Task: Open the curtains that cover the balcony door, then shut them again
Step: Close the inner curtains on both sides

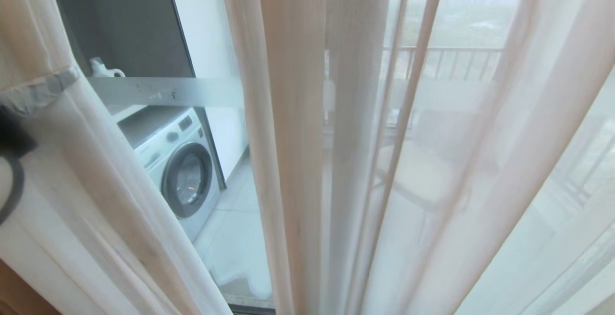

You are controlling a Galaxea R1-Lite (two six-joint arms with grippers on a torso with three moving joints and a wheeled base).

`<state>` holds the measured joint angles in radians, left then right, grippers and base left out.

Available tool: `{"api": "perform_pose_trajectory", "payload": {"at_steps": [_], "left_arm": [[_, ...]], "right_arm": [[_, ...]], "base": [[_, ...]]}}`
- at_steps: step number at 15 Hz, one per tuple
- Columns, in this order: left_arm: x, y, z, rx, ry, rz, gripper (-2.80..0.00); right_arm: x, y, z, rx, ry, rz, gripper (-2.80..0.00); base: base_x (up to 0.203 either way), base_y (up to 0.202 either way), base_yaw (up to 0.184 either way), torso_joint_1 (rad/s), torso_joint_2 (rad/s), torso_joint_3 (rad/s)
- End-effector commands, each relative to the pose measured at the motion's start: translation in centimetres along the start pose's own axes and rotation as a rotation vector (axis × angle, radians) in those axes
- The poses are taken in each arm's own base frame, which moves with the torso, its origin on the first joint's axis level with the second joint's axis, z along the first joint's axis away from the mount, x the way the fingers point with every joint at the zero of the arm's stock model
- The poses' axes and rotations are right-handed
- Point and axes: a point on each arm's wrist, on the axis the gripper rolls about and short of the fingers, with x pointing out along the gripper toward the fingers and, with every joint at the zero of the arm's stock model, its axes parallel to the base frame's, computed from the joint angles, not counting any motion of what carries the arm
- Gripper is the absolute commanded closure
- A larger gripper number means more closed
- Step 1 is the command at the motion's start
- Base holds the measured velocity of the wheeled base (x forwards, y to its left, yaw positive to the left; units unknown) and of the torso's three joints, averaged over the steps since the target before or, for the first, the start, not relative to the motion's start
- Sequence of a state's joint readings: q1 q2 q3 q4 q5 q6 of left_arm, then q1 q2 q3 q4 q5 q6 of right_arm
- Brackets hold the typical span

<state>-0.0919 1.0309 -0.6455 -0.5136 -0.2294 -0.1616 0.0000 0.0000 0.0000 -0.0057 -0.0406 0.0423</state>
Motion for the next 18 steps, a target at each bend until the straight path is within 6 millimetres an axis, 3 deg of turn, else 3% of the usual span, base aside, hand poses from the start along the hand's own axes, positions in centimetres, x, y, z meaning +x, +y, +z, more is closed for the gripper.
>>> {"api": "perform_pose_trajectory", "payload": {"at_steps": [1,7,11,18], "left_arm": [[0.2,0.1,-0.1,-0.003,0.007,-0.001,0.00],[0.6,0.1,0.4,0.001,-0.007,-0.001,0.00],[1.2,-0.3,2.4,0.001,-0.061,-0.028,0.00],[1.1,-4.5,6.6,-0.028,-0.152,-0.279,0.00]], "right_arm": [[0.0,0.0,0.0,0.001,0.001,-0.001,0.00],[0.0,0.0,0.0,0.001,0.000,-0.001,0.00],[0.0,0.0,0.0,0.001,0.001,-0.001,0.00],[0.0,0.0,0.0,0.001,0.000,-0.001,0.00]], "base": [[-0.145,0.000,0.000,0.002,0.00,-0.001],[0.000,0.000,0.000,0.000,0.00,0.000],[0.000,0.000,0.000,0.000,0.00,0.000],[0.000,0.000,0.000,0.000,0.00,0.000]]}}
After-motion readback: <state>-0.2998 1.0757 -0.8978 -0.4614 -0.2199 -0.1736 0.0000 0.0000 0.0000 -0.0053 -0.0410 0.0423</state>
